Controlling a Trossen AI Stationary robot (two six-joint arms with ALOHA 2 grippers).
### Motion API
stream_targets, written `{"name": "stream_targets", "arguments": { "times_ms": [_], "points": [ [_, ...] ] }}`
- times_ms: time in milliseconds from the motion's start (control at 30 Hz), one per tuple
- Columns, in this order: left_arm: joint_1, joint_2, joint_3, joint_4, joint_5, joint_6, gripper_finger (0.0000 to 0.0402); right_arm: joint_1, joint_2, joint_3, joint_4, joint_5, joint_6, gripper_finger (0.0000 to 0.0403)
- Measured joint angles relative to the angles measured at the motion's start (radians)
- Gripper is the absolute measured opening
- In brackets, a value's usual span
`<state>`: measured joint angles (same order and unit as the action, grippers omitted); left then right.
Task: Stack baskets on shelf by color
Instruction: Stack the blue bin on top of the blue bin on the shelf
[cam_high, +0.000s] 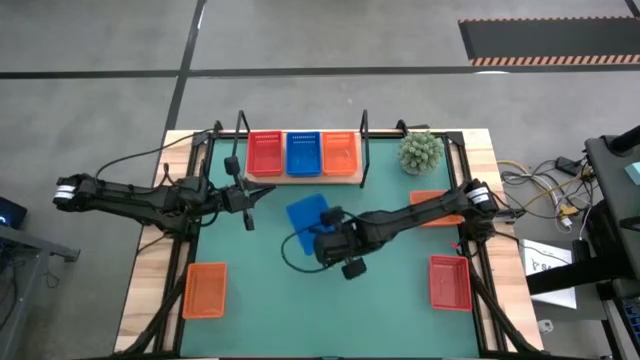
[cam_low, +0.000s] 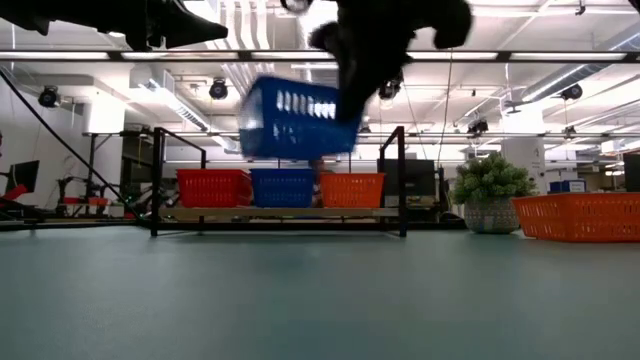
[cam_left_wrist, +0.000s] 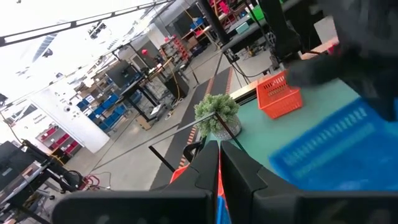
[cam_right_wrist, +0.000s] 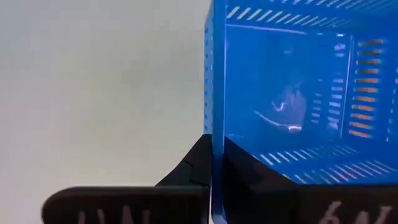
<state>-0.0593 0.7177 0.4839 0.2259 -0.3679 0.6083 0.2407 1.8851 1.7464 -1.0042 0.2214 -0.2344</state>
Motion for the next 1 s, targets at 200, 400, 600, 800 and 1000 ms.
{"name": "stream_targets", "arguments": {
  "times_ms": [200,400,600,800,1000],
  "points": [
    [0.000,0.000,0.000,0.002,0.000,0.000,0.0000,-0.050,0.000,0.104,0.000,0.179,-0.064,0.0008],
    [0.000,0.000,0.000,0.023,0.000,0.000,0.0000,-0.198,0.000,0.185,-0.007,0.148,-0.056,0.0008],
    [0.000,-0.001,0.000,0.062,0.000,0.002,0.0000,-0.367,0.015,0.217,0.073,-0.008,-0.112,0.0008],
    [-0.001,-0.005,0.001,0.085,0.000,0.033,0.0000,-0.475,0.085,0.226,0.114,-0.068,-0.134,0.0008],
    [0.000,-0.008,0.001,0.088,0.000,0.057,0.0000,-0.512,0.133,0.230,0.115,-0.072,-0.178,0.0008]
  ]
}}
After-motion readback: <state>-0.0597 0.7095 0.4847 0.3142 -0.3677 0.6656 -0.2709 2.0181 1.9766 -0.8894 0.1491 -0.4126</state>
